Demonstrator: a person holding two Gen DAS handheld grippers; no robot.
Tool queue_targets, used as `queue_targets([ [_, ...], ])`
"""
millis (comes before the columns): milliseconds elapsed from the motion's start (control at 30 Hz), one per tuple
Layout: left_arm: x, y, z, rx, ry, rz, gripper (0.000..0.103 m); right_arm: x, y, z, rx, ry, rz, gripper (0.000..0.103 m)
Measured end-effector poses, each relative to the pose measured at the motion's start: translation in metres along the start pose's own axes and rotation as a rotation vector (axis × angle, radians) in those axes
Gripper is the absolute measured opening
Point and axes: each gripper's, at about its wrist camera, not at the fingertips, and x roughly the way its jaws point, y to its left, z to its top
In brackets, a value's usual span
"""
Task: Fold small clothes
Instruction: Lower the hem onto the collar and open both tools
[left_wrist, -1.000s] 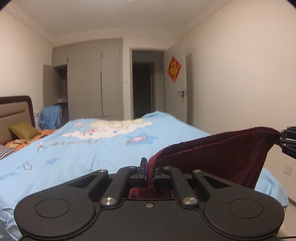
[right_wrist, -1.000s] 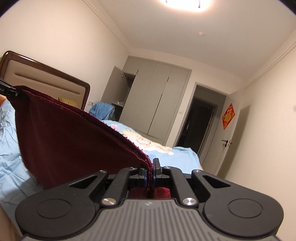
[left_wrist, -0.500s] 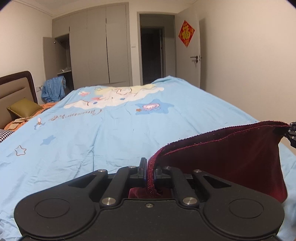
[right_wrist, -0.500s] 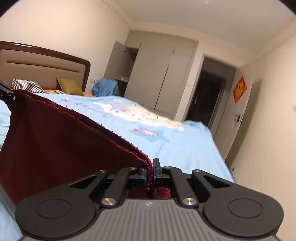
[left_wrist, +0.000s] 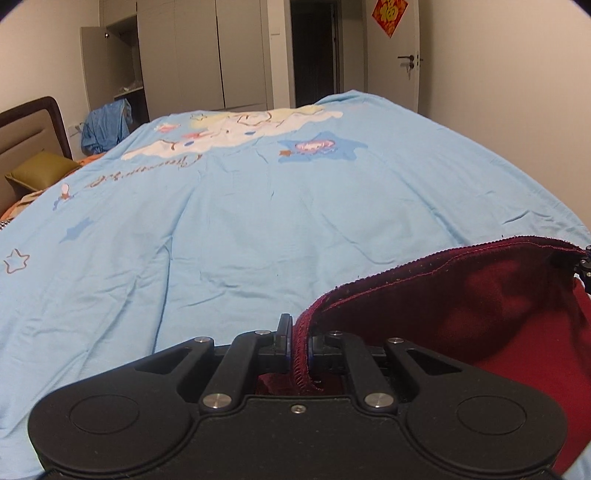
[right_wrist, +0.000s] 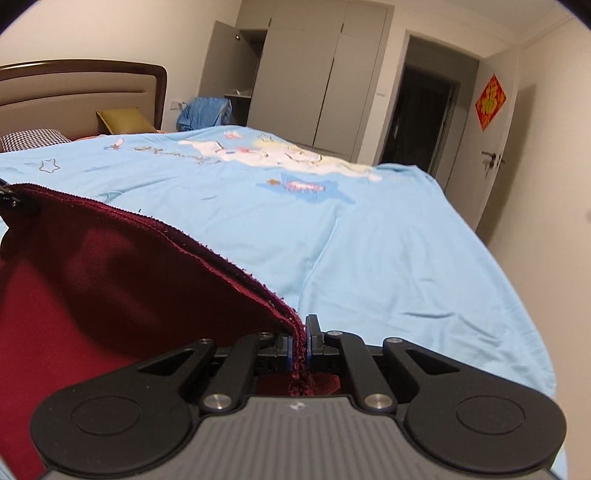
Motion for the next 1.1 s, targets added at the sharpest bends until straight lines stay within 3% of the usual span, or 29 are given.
queue_targets([
  [300,0.039,0.003,-0.002,-0.013,0.07,-0.008,0.01,0.039,0.002,-0.015,0.007,0.06,0.018,0.007],
  [467,0.053,0.009,-0.002,-0.063,0.107,-0.014,0.014,0.051,0.001,-0.016,0.021,0.08,0.021,0.013],
  [567,0.056,0.013,-0.003,-0.096,0.12,-0.019,0.025,0.055,0.003,-0.018,0.02,0.089,0.021,0.018],
  [700,0.058,0.018,-0.003,-0.124,0.113,0.0,0.047,0.058,0.004,-0.018,0.022,0.084,0.002,0.045],
  [800,0.055,0.023,-0.002,-0.149,0.094,0.009,0.071,0.059,0.004,-0.018,0.029,0.08,-0.011,0.06],
  [867,0.051,0.026,-0.001,-0.168,0.071,0.016,0.094,0.058,0.004,-0.019,0.029,0.074,-0.025,0.072],
  [933,0.046,0.028,-0.002,-0.182,0.043,0.04,0.102,0.056,0.004,-0.02,0.027,0.065,-0.046,0.085],
  [1100,0.051,0.03,-0.014,-0.167,0.056,0.119,0.102,0.046,0.002,-0.026,0.042,0.053,-0.104,0.103],
])
